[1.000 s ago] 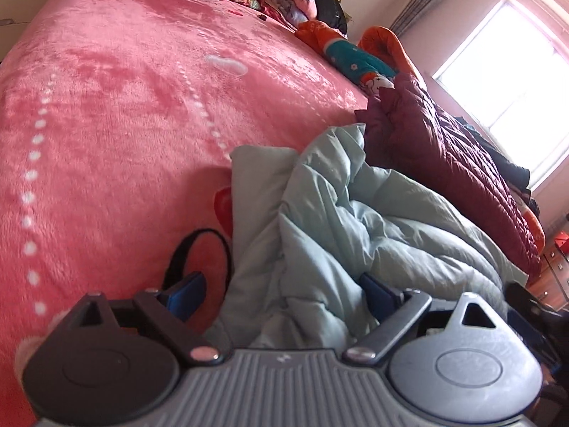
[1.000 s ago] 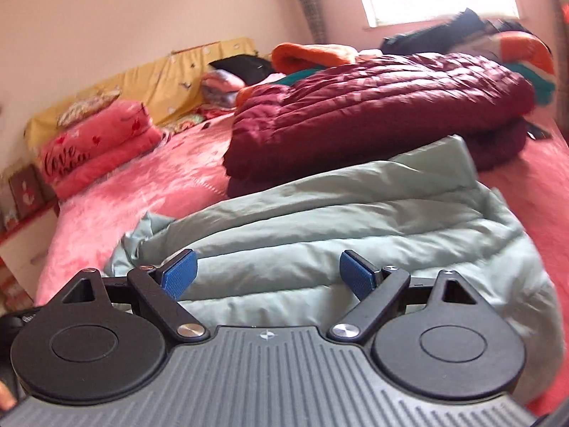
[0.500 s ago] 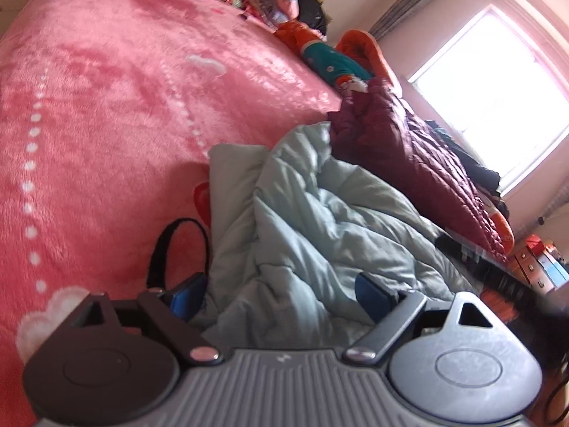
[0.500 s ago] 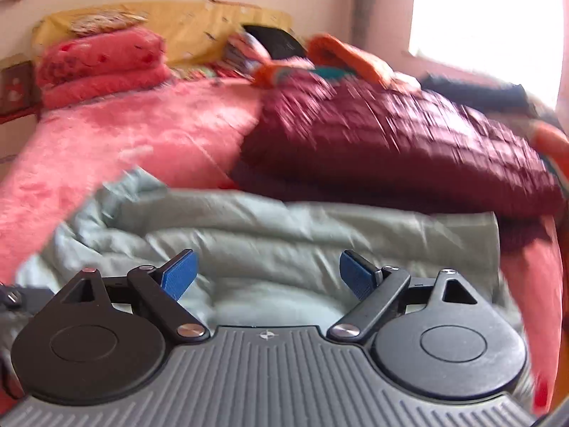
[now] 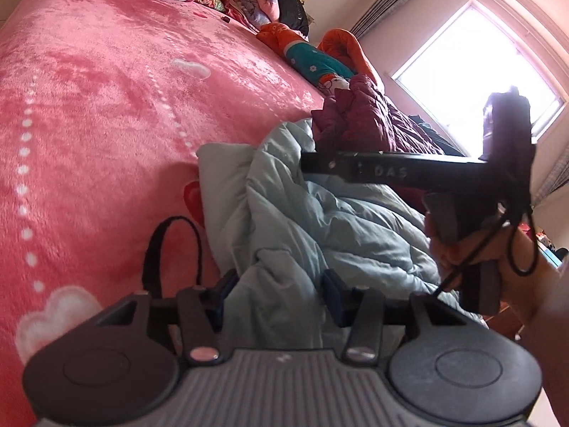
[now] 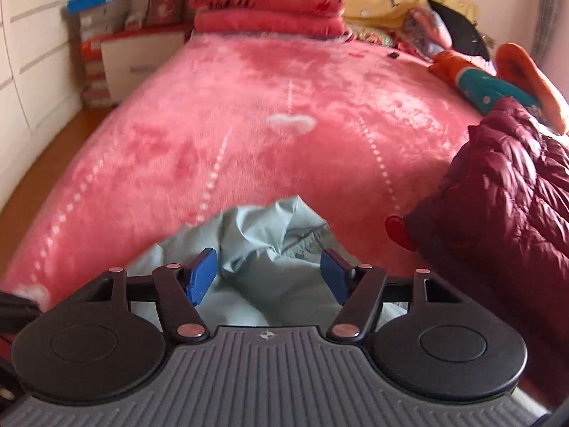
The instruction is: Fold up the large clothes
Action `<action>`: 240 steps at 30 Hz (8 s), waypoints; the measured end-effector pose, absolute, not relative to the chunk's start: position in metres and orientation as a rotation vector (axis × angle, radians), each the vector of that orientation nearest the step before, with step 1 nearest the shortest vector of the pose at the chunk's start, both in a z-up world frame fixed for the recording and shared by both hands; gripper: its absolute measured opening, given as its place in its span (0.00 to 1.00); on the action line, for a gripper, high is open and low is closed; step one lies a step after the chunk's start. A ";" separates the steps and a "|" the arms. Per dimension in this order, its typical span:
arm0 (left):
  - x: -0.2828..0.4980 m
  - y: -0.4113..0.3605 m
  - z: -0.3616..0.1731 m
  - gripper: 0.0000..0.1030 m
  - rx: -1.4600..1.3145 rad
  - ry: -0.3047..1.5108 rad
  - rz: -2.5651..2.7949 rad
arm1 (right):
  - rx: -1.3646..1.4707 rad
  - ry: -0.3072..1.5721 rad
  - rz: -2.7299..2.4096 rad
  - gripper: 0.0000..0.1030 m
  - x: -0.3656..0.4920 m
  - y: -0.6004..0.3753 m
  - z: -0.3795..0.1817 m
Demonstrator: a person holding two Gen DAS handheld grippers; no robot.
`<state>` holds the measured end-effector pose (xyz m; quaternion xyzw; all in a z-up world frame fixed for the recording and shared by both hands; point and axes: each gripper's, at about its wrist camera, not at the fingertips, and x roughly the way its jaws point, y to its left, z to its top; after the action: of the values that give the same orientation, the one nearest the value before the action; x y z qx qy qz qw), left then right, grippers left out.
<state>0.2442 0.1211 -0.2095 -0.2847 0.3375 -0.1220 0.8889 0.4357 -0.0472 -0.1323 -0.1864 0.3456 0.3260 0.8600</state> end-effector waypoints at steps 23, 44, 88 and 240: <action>0.241 0.113 -0.216 0.32 -0.471 0.779 -0.298 | -0.415 0.588 0.514 0.08 0.440 -0.015 -0.147; 0.243 0.148 -0.197 0.33 -0.640 0.602 -0.278 | -0.072 0.400 0.272 0.97 0.374 -0.116 -0.101; 0.315 0.143 -0.261 0.51 -0.973 0.728 -0.469 | 0.768 0.611 0.380 0.70 0.324 -0.400 -0.230; 0.055 -0.058 0.014 0.99 -0.047 0.349 -0.329 | 0.202 0.295 -0.253 1.00 0.001 -0.323 0.000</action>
<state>0.0550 -0.0577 0.0141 -0.0231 0.1726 -0.1627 0.9712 0.0011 -0.3233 -0.0002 0.1004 0.1461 -0.1257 0.9761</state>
